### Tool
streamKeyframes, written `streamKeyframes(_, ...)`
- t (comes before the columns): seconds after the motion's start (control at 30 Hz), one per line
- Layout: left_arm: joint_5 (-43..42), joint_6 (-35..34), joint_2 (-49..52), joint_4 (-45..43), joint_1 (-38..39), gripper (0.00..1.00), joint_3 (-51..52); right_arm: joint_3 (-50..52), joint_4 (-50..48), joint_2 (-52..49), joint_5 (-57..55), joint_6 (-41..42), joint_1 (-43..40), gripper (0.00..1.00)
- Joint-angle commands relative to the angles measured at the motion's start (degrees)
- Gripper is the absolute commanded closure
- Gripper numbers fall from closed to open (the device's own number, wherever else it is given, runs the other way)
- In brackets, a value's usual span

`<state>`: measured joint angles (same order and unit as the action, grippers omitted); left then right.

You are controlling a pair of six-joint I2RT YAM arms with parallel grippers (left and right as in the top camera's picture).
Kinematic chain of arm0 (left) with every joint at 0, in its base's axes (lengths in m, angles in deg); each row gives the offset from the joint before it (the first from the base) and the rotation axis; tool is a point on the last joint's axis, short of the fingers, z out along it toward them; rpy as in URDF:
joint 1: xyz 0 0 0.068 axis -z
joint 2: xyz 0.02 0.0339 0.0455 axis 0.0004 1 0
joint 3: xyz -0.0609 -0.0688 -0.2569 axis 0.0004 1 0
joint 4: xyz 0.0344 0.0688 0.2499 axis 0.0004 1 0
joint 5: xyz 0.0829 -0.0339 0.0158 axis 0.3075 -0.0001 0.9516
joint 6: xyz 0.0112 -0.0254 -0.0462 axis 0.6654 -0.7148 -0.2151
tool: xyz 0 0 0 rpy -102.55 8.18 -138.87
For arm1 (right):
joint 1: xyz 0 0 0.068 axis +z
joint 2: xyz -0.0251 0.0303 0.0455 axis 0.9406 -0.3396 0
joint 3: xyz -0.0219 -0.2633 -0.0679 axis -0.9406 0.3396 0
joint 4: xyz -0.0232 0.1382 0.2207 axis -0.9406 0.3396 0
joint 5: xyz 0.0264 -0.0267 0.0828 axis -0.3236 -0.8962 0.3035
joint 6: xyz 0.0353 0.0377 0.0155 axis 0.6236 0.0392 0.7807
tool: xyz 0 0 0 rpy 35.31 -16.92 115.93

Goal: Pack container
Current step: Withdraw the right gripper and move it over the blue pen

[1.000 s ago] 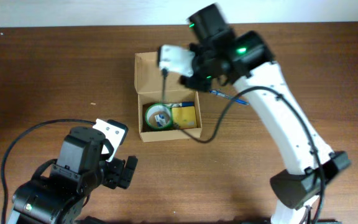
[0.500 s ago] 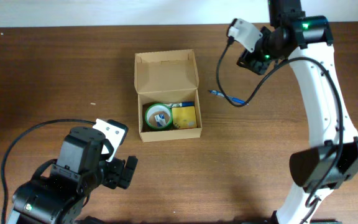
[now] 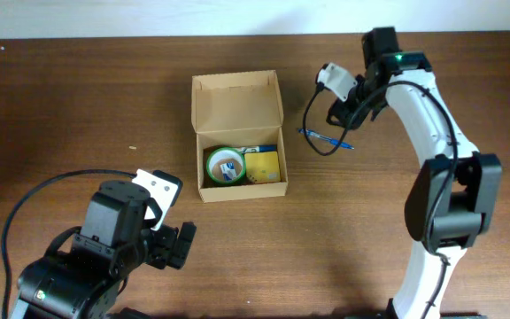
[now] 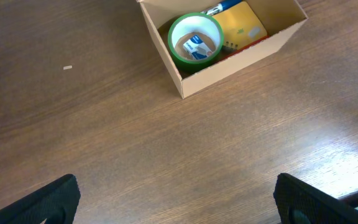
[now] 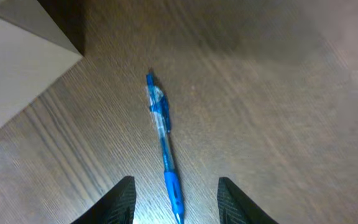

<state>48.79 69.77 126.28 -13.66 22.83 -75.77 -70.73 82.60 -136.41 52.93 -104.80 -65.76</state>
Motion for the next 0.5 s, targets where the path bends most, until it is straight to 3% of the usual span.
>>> streamKeyframes(0.0,-0.4,1.1,-0.2,-0.1,-0.2,0.0,-0.9,2.0,-1.1,-1.7,1.8,0.5,0.1,0.56)
streamKeyframes(0.47,-0.4,1.1,-0.2,-0.1,-0.2,0.0,-0.9,2.6,-2.1,-8.0,2.7,0.6,0.2,0.56)
